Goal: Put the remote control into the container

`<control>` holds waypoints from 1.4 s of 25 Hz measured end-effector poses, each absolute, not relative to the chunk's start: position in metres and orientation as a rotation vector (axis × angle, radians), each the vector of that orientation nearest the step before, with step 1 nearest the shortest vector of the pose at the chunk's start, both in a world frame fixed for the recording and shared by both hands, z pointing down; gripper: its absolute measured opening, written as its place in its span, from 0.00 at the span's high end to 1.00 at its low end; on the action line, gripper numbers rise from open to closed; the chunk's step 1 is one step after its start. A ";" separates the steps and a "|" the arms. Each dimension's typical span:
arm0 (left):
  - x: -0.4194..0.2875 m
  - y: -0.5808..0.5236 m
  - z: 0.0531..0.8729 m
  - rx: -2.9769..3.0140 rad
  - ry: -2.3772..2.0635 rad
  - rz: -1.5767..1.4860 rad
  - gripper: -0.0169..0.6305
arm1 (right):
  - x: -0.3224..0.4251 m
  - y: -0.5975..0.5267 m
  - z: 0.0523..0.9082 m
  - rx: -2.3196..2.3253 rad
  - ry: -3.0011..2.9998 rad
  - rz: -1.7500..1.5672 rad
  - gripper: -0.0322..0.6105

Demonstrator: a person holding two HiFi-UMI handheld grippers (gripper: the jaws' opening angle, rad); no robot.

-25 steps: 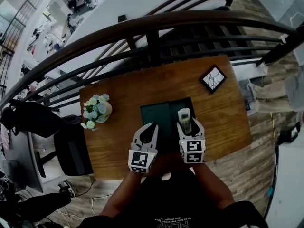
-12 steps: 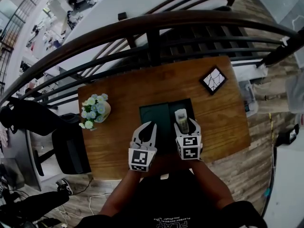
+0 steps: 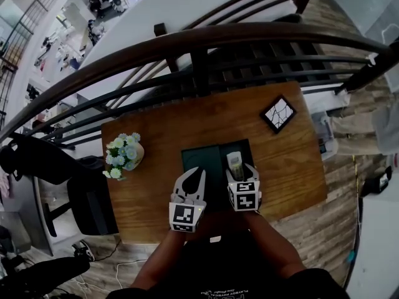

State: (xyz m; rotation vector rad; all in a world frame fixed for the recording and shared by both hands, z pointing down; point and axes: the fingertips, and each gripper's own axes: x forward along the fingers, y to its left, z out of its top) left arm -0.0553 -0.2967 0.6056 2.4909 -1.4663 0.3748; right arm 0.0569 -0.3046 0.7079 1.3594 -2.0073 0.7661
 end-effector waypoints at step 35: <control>-0.064 -0.298 0.592 2.483 -1.511 0.333 0.94 | 0.057 -0.312 0.738 1.339 -1.942 0.849 0.57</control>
